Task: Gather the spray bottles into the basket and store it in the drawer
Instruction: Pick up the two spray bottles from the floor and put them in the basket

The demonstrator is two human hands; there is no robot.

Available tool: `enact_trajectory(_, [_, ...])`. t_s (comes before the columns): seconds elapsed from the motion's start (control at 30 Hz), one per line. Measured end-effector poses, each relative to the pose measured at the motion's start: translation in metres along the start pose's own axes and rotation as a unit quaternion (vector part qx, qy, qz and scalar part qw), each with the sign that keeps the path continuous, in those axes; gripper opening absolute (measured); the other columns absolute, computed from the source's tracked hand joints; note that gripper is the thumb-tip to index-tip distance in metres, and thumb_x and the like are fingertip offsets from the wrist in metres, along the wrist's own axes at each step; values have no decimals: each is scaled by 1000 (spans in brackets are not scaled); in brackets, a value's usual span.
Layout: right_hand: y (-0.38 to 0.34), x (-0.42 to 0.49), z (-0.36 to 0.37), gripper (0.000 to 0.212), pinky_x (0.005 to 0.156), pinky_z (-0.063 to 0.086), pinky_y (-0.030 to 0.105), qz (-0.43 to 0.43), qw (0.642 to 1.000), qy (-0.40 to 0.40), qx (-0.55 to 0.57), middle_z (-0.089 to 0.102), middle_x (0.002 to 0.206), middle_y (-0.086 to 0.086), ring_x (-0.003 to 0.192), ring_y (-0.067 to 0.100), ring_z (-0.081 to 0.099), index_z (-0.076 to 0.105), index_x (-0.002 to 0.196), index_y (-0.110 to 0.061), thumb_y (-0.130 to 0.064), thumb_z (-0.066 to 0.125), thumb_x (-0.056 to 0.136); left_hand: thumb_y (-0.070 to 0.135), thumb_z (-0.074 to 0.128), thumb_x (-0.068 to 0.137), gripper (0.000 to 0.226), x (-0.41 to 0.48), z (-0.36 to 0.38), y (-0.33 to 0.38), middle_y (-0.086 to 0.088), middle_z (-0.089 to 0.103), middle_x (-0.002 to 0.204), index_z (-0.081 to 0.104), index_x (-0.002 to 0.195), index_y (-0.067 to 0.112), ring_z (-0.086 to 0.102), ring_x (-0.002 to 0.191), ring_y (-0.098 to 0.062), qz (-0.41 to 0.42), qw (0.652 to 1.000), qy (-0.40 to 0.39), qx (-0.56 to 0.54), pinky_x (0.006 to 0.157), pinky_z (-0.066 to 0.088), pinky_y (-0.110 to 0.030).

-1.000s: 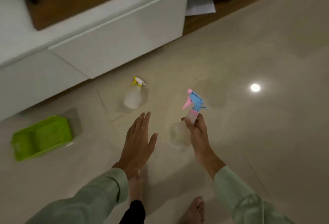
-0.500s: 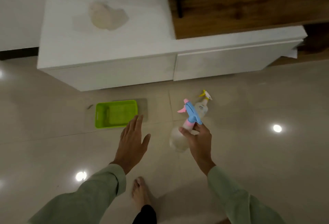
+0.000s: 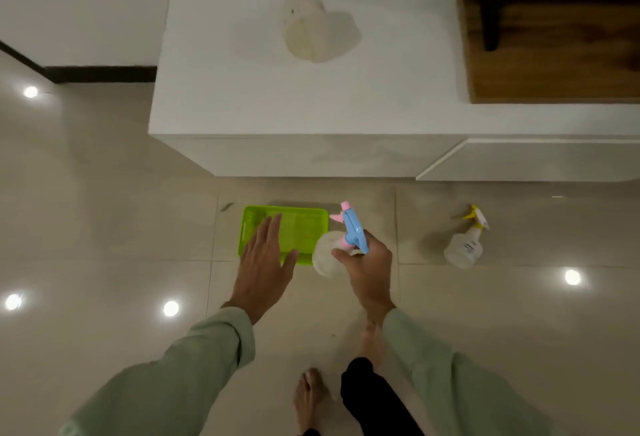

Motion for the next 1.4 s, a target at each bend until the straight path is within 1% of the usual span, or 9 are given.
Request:
enact_trajectory(0.13, [15, 38, 52, 30, 59, 43, 17, -23, 999, -6, -39, 60, 63, -11, 56, 5, 51, 61, 75, -27, -2, 78, 72, 32, 55, 96, 73, 52, 20, -39, -10, 24, 162, 18, 155, 11, 20, 150, -26, -17, 1000, -1, -9, 120, 24, -44])
enact_trajectory(0.33, [69, 80, 135, 18, 68, 46, 33, -40, 992, 43, -111, 64, 77, -3, 74, 24, 58, 69, 94, -16, -5, 74, 80, 33, 54, 96, 73, 120, 59, -111, -9, 24, 162, 16, 155, 13, 22, 150, -27, -9, 999, -41, 2, 119, 26, -47])
enact_trajectory(0.43, [108, 95, 167, 21, 73, 43, 29, -22, 987, 58, -151, 69, 89, 4, 86, 25, 60, 70, 106, -13, -11, 74, 85, 34, 54, 96, 73, 150, 76, -142, -10, 25, 161, 16, 155, 14, 23, 149, -27, 4, 998, -55, 11, 119, 27, -47])
enact_trajectory(0.67, [144, 103, 187, 21, 72, 40, 28, 8, 981, 103, -167, 68, 88, 2, 86, 26, 60, 69, 104, -13, -11, 77, 84, 35, 55, 95, 72, 176, 100, -170, -11, 25, 161, 18, 155, 16, 24, 149, -29, 26, 996, -81, 15, 119, 28, -48])
enact_trajectory(0.83, [139, 101, 190, 23, 77, 54, 38, 3, 983, 82, -163, 71, 96, 4, 91, 27, 64, 70, 105, -11, -12, 79, 84, 36, 53, 97, 73, 173, 94, -167, -11, 24, 161, 16, 155, 15, 23, 149, -29, 35, 995, -90, 17, 119, 28, -49])
enact_trajectory(0.97, [138, 101, 191, 31, 83, 54, 46, 18, 984, 53, -169, 71, 103, 8, 96, 29, 64, 68, 114, -9, -8, 77, 84, 36, 53, 97, 72, 168, 86, -162, -11, 24, 161, 16, 155, 14, 24, 149, -29, 44, 995, -89, 21, 119, 28, -48])
enact_trajectory(1.07, [135, 95, 184, 55, 84, 50, 37, 30, 984, 19, -177, 67, 114, 9, 105, 31, 61, 57, 135, -12, 1, 70, 83, 35, 53, 97, 72, 160, 79, -154, -12, 25, 161, 17, 155, 13, 24, 149, -29, 51, 995, -87, 24, 118, 29, -48])
enact_trajectory(1.23, [114, 71, 146, 75, 92, 34, 18, 10, 983, -53, -174, 57, 138, 12, 124, 33, 53, 47, 143, -9, 4, 70, 73, 34, 54, 97, 71, 133, 59, -114, -11, 26, 161, 19, 155, 11, 24, 149, -28, 72, 994, -81, 34, 119, 27, -45])
enact_trajectory(1.4, [95, 51, 67, 78, 108, 25, 18, 33, 984, -47, -168, 45, 154, 9, 141, 27, 40, 41, 150, -11, -7, 75, 80, 28, 56, 96, 67, 103, 54, -39, -12, 29, 160, 25, 153, 9, 27, 148, -29, 113, 989, -79, 46, 119, 25, -40])
Point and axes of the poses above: each hand's wrist, its own x-axis towards the middle knuckle, its own z-axis out of the palm, y = z × x, the point moved 8 cm from there along x, towards the middle knuckle
